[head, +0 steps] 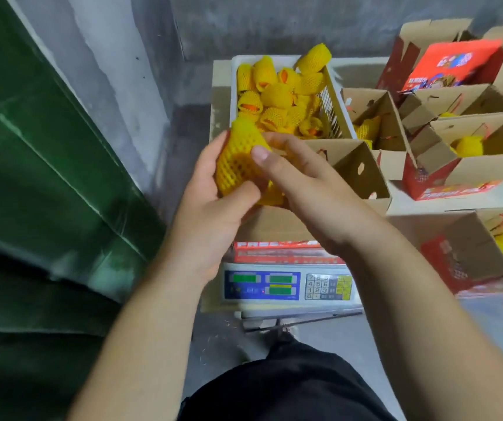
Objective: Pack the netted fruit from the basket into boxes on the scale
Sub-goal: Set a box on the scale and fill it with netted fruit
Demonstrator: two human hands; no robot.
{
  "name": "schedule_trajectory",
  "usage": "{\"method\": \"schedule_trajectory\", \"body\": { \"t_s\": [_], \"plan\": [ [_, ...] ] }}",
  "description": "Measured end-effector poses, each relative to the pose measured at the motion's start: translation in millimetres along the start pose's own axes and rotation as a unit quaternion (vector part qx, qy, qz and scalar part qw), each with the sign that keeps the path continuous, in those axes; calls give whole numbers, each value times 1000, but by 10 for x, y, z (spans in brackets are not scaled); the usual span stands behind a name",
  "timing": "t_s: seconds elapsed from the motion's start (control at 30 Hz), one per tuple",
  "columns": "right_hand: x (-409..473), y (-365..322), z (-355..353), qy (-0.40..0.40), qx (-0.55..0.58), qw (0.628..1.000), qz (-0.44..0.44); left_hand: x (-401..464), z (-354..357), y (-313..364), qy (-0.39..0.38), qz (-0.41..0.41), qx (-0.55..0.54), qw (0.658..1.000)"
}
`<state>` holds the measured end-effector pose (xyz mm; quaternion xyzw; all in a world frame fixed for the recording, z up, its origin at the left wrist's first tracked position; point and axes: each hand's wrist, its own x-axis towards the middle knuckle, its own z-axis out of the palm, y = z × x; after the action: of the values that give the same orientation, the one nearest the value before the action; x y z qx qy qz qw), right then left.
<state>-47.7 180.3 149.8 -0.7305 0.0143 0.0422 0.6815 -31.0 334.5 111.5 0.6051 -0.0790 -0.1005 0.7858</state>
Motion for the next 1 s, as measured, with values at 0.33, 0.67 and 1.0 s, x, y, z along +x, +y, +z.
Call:
{"method": "schedule_trajectory", "body": {
  "t_s": [0.33, 0.67, 1.0],
  "plan": [
    [-233, 180, 149, 13, 183, 983, -3, -182, -143, 43, -68, 38, 131, 988],
    [101, 448, -600, 223, -277, 933, -63, -292, -437, -3, 63, -37, 206, 976],
    [128, 507, -631, 176, -410, 895, 5, -344, -458, -53, 61, -48, 226, 971]
  ]
}}
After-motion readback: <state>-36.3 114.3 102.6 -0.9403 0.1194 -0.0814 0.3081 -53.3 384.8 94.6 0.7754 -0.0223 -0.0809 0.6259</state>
